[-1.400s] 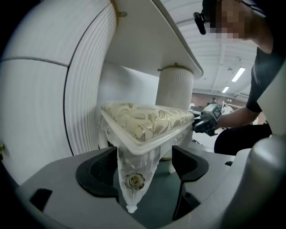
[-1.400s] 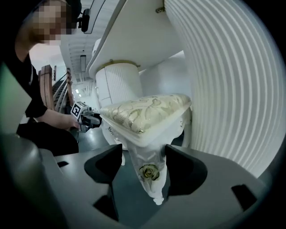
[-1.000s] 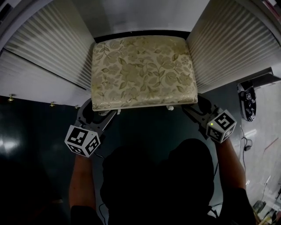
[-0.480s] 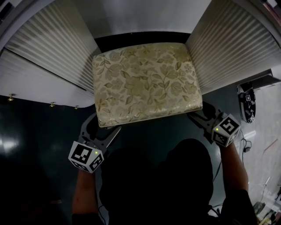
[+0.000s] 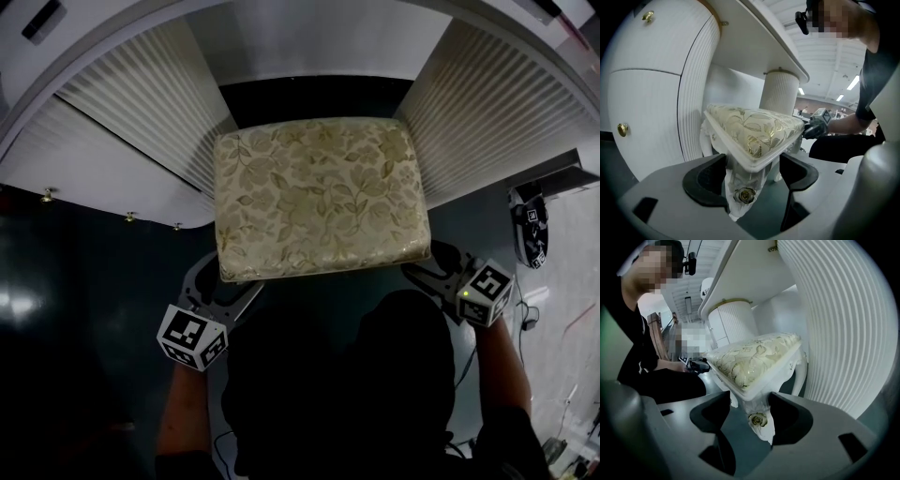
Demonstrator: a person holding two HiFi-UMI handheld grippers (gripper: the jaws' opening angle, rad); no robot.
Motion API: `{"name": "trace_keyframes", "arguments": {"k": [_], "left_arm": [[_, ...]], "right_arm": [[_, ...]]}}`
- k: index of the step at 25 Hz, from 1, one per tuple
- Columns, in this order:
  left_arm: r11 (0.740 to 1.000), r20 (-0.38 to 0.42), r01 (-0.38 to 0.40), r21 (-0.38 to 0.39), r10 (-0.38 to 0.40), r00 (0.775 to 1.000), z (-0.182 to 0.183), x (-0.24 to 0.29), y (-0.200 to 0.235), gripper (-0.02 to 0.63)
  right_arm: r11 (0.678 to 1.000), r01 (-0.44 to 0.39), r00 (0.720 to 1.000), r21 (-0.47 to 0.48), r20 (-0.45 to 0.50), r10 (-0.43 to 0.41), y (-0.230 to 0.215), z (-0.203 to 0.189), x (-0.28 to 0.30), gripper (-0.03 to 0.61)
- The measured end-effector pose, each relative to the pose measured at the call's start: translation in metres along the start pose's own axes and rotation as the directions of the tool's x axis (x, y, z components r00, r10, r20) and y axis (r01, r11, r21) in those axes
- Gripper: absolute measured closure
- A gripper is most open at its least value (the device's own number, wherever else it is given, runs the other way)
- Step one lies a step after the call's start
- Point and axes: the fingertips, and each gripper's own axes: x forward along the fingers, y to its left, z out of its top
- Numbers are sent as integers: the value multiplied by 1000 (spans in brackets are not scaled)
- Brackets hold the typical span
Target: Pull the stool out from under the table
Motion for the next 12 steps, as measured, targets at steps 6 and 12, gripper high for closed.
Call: {"name": "trace_keyframes", "arguments": {"k": [6,12], "left_arm": [[995,3,53,-90,-53,999,19,-19,-13,246],[967,52,62,-248,-51,997,37,-37,0,242]], "right_arm": [[978,-148,989,147,32,145,-1,28,-25,328],[954,-163,986,250,61,153,-4,40,-23,325]]}}
